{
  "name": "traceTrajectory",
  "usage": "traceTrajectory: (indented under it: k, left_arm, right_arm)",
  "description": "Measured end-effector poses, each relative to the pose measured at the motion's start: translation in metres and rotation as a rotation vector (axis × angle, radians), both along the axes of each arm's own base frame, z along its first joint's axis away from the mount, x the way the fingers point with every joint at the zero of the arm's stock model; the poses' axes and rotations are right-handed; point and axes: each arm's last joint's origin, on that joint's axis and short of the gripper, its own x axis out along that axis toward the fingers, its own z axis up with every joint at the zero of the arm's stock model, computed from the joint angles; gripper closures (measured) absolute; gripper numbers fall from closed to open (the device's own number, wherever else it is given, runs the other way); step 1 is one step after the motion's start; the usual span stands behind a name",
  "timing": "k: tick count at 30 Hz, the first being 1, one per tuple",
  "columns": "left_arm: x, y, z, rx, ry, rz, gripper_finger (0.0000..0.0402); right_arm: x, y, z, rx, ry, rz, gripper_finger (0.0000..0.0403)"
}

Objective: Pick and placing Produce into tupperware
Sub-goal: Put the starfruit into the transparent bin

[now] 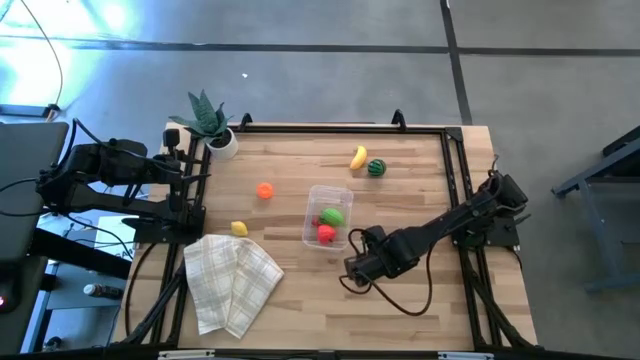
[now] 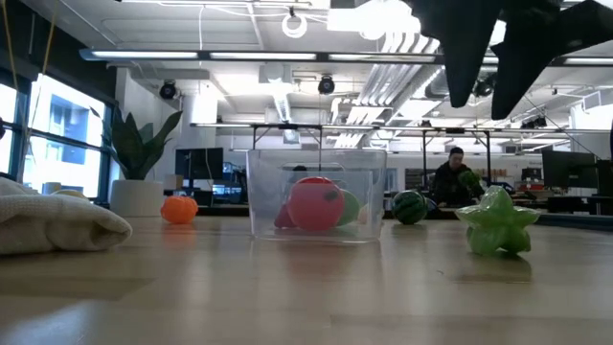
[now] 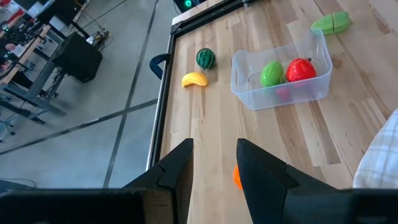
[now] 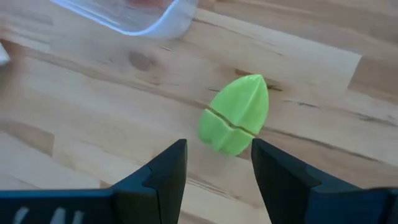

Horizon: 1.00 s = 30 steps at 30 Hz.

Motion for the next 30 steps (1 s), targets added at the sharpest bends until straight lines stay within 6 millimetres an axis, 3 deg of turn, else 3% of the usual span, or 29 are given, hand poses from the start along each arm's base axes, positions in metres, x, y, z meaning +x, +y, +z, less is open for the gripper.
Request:
traceTrajectory:
  k: [17,25,30]
  left_arm:
    - [0.000,0.000,0.000,0.000,0.000,0.000,0.0289]
    - [0.000,0.000,0.000,0.000,0.000,0.000,0.0289]
    - [0.000,0.000,0.000,0.000,-0.001,0.000,0.0289]
  right_arm:
    - [-0.001,0.001,-0.005,0.006,-0.010,-0.288,0.0231]
    - [0.016,0.007,-0.034,0.069,-0.013,-0.565,0.0231]
    - [0.021,0.007,-0.042,0.119,0.005,-0.658,0.0231]
